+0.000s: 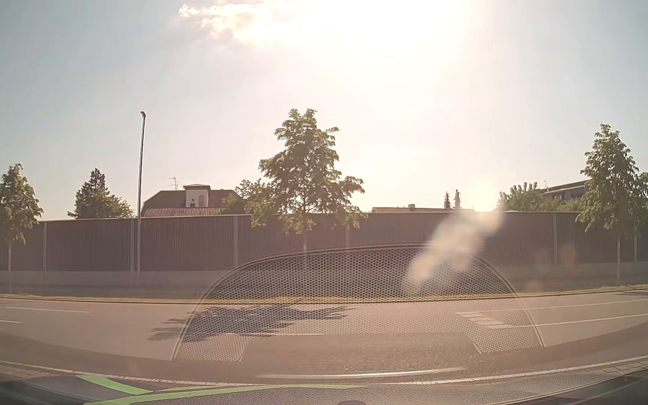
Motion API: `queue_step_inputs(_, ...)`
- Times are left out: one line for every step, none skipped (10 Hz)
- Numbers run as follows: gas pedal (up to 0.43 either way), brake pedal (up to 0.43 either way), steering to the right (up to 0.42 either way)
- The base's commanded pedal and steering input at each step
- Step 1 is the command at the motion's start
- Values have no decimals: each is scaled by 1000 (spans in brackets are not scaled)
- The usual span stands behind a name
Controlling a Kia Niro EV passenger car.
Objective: Follow the waypoints while adhering to traffic rules and regulations
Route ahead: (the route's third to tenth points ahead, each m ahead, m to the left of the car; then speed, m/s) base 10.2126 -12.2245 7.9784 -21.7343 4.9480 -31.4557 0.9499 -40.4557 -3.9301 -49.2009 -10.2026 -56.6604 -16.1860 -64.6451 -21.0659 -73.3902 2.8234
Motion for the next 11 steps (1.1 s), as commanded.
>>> queue_step_inputs(0,0,409)
queue_step_inputs(0,0,406)
queue_step_inputs(39,0,405)
queue_step_inputs(67,0,408)
queue_step_inputs(67,0,415)
queue_step_inputs(79,0,426)
queue_step_inputs(79,0,446)
queue_step_inputs(79,0,473)
queue_step_inputs(79,0,493)
queue_step_inputs(79,0,516)
queue_step_inputs(79,0,538)
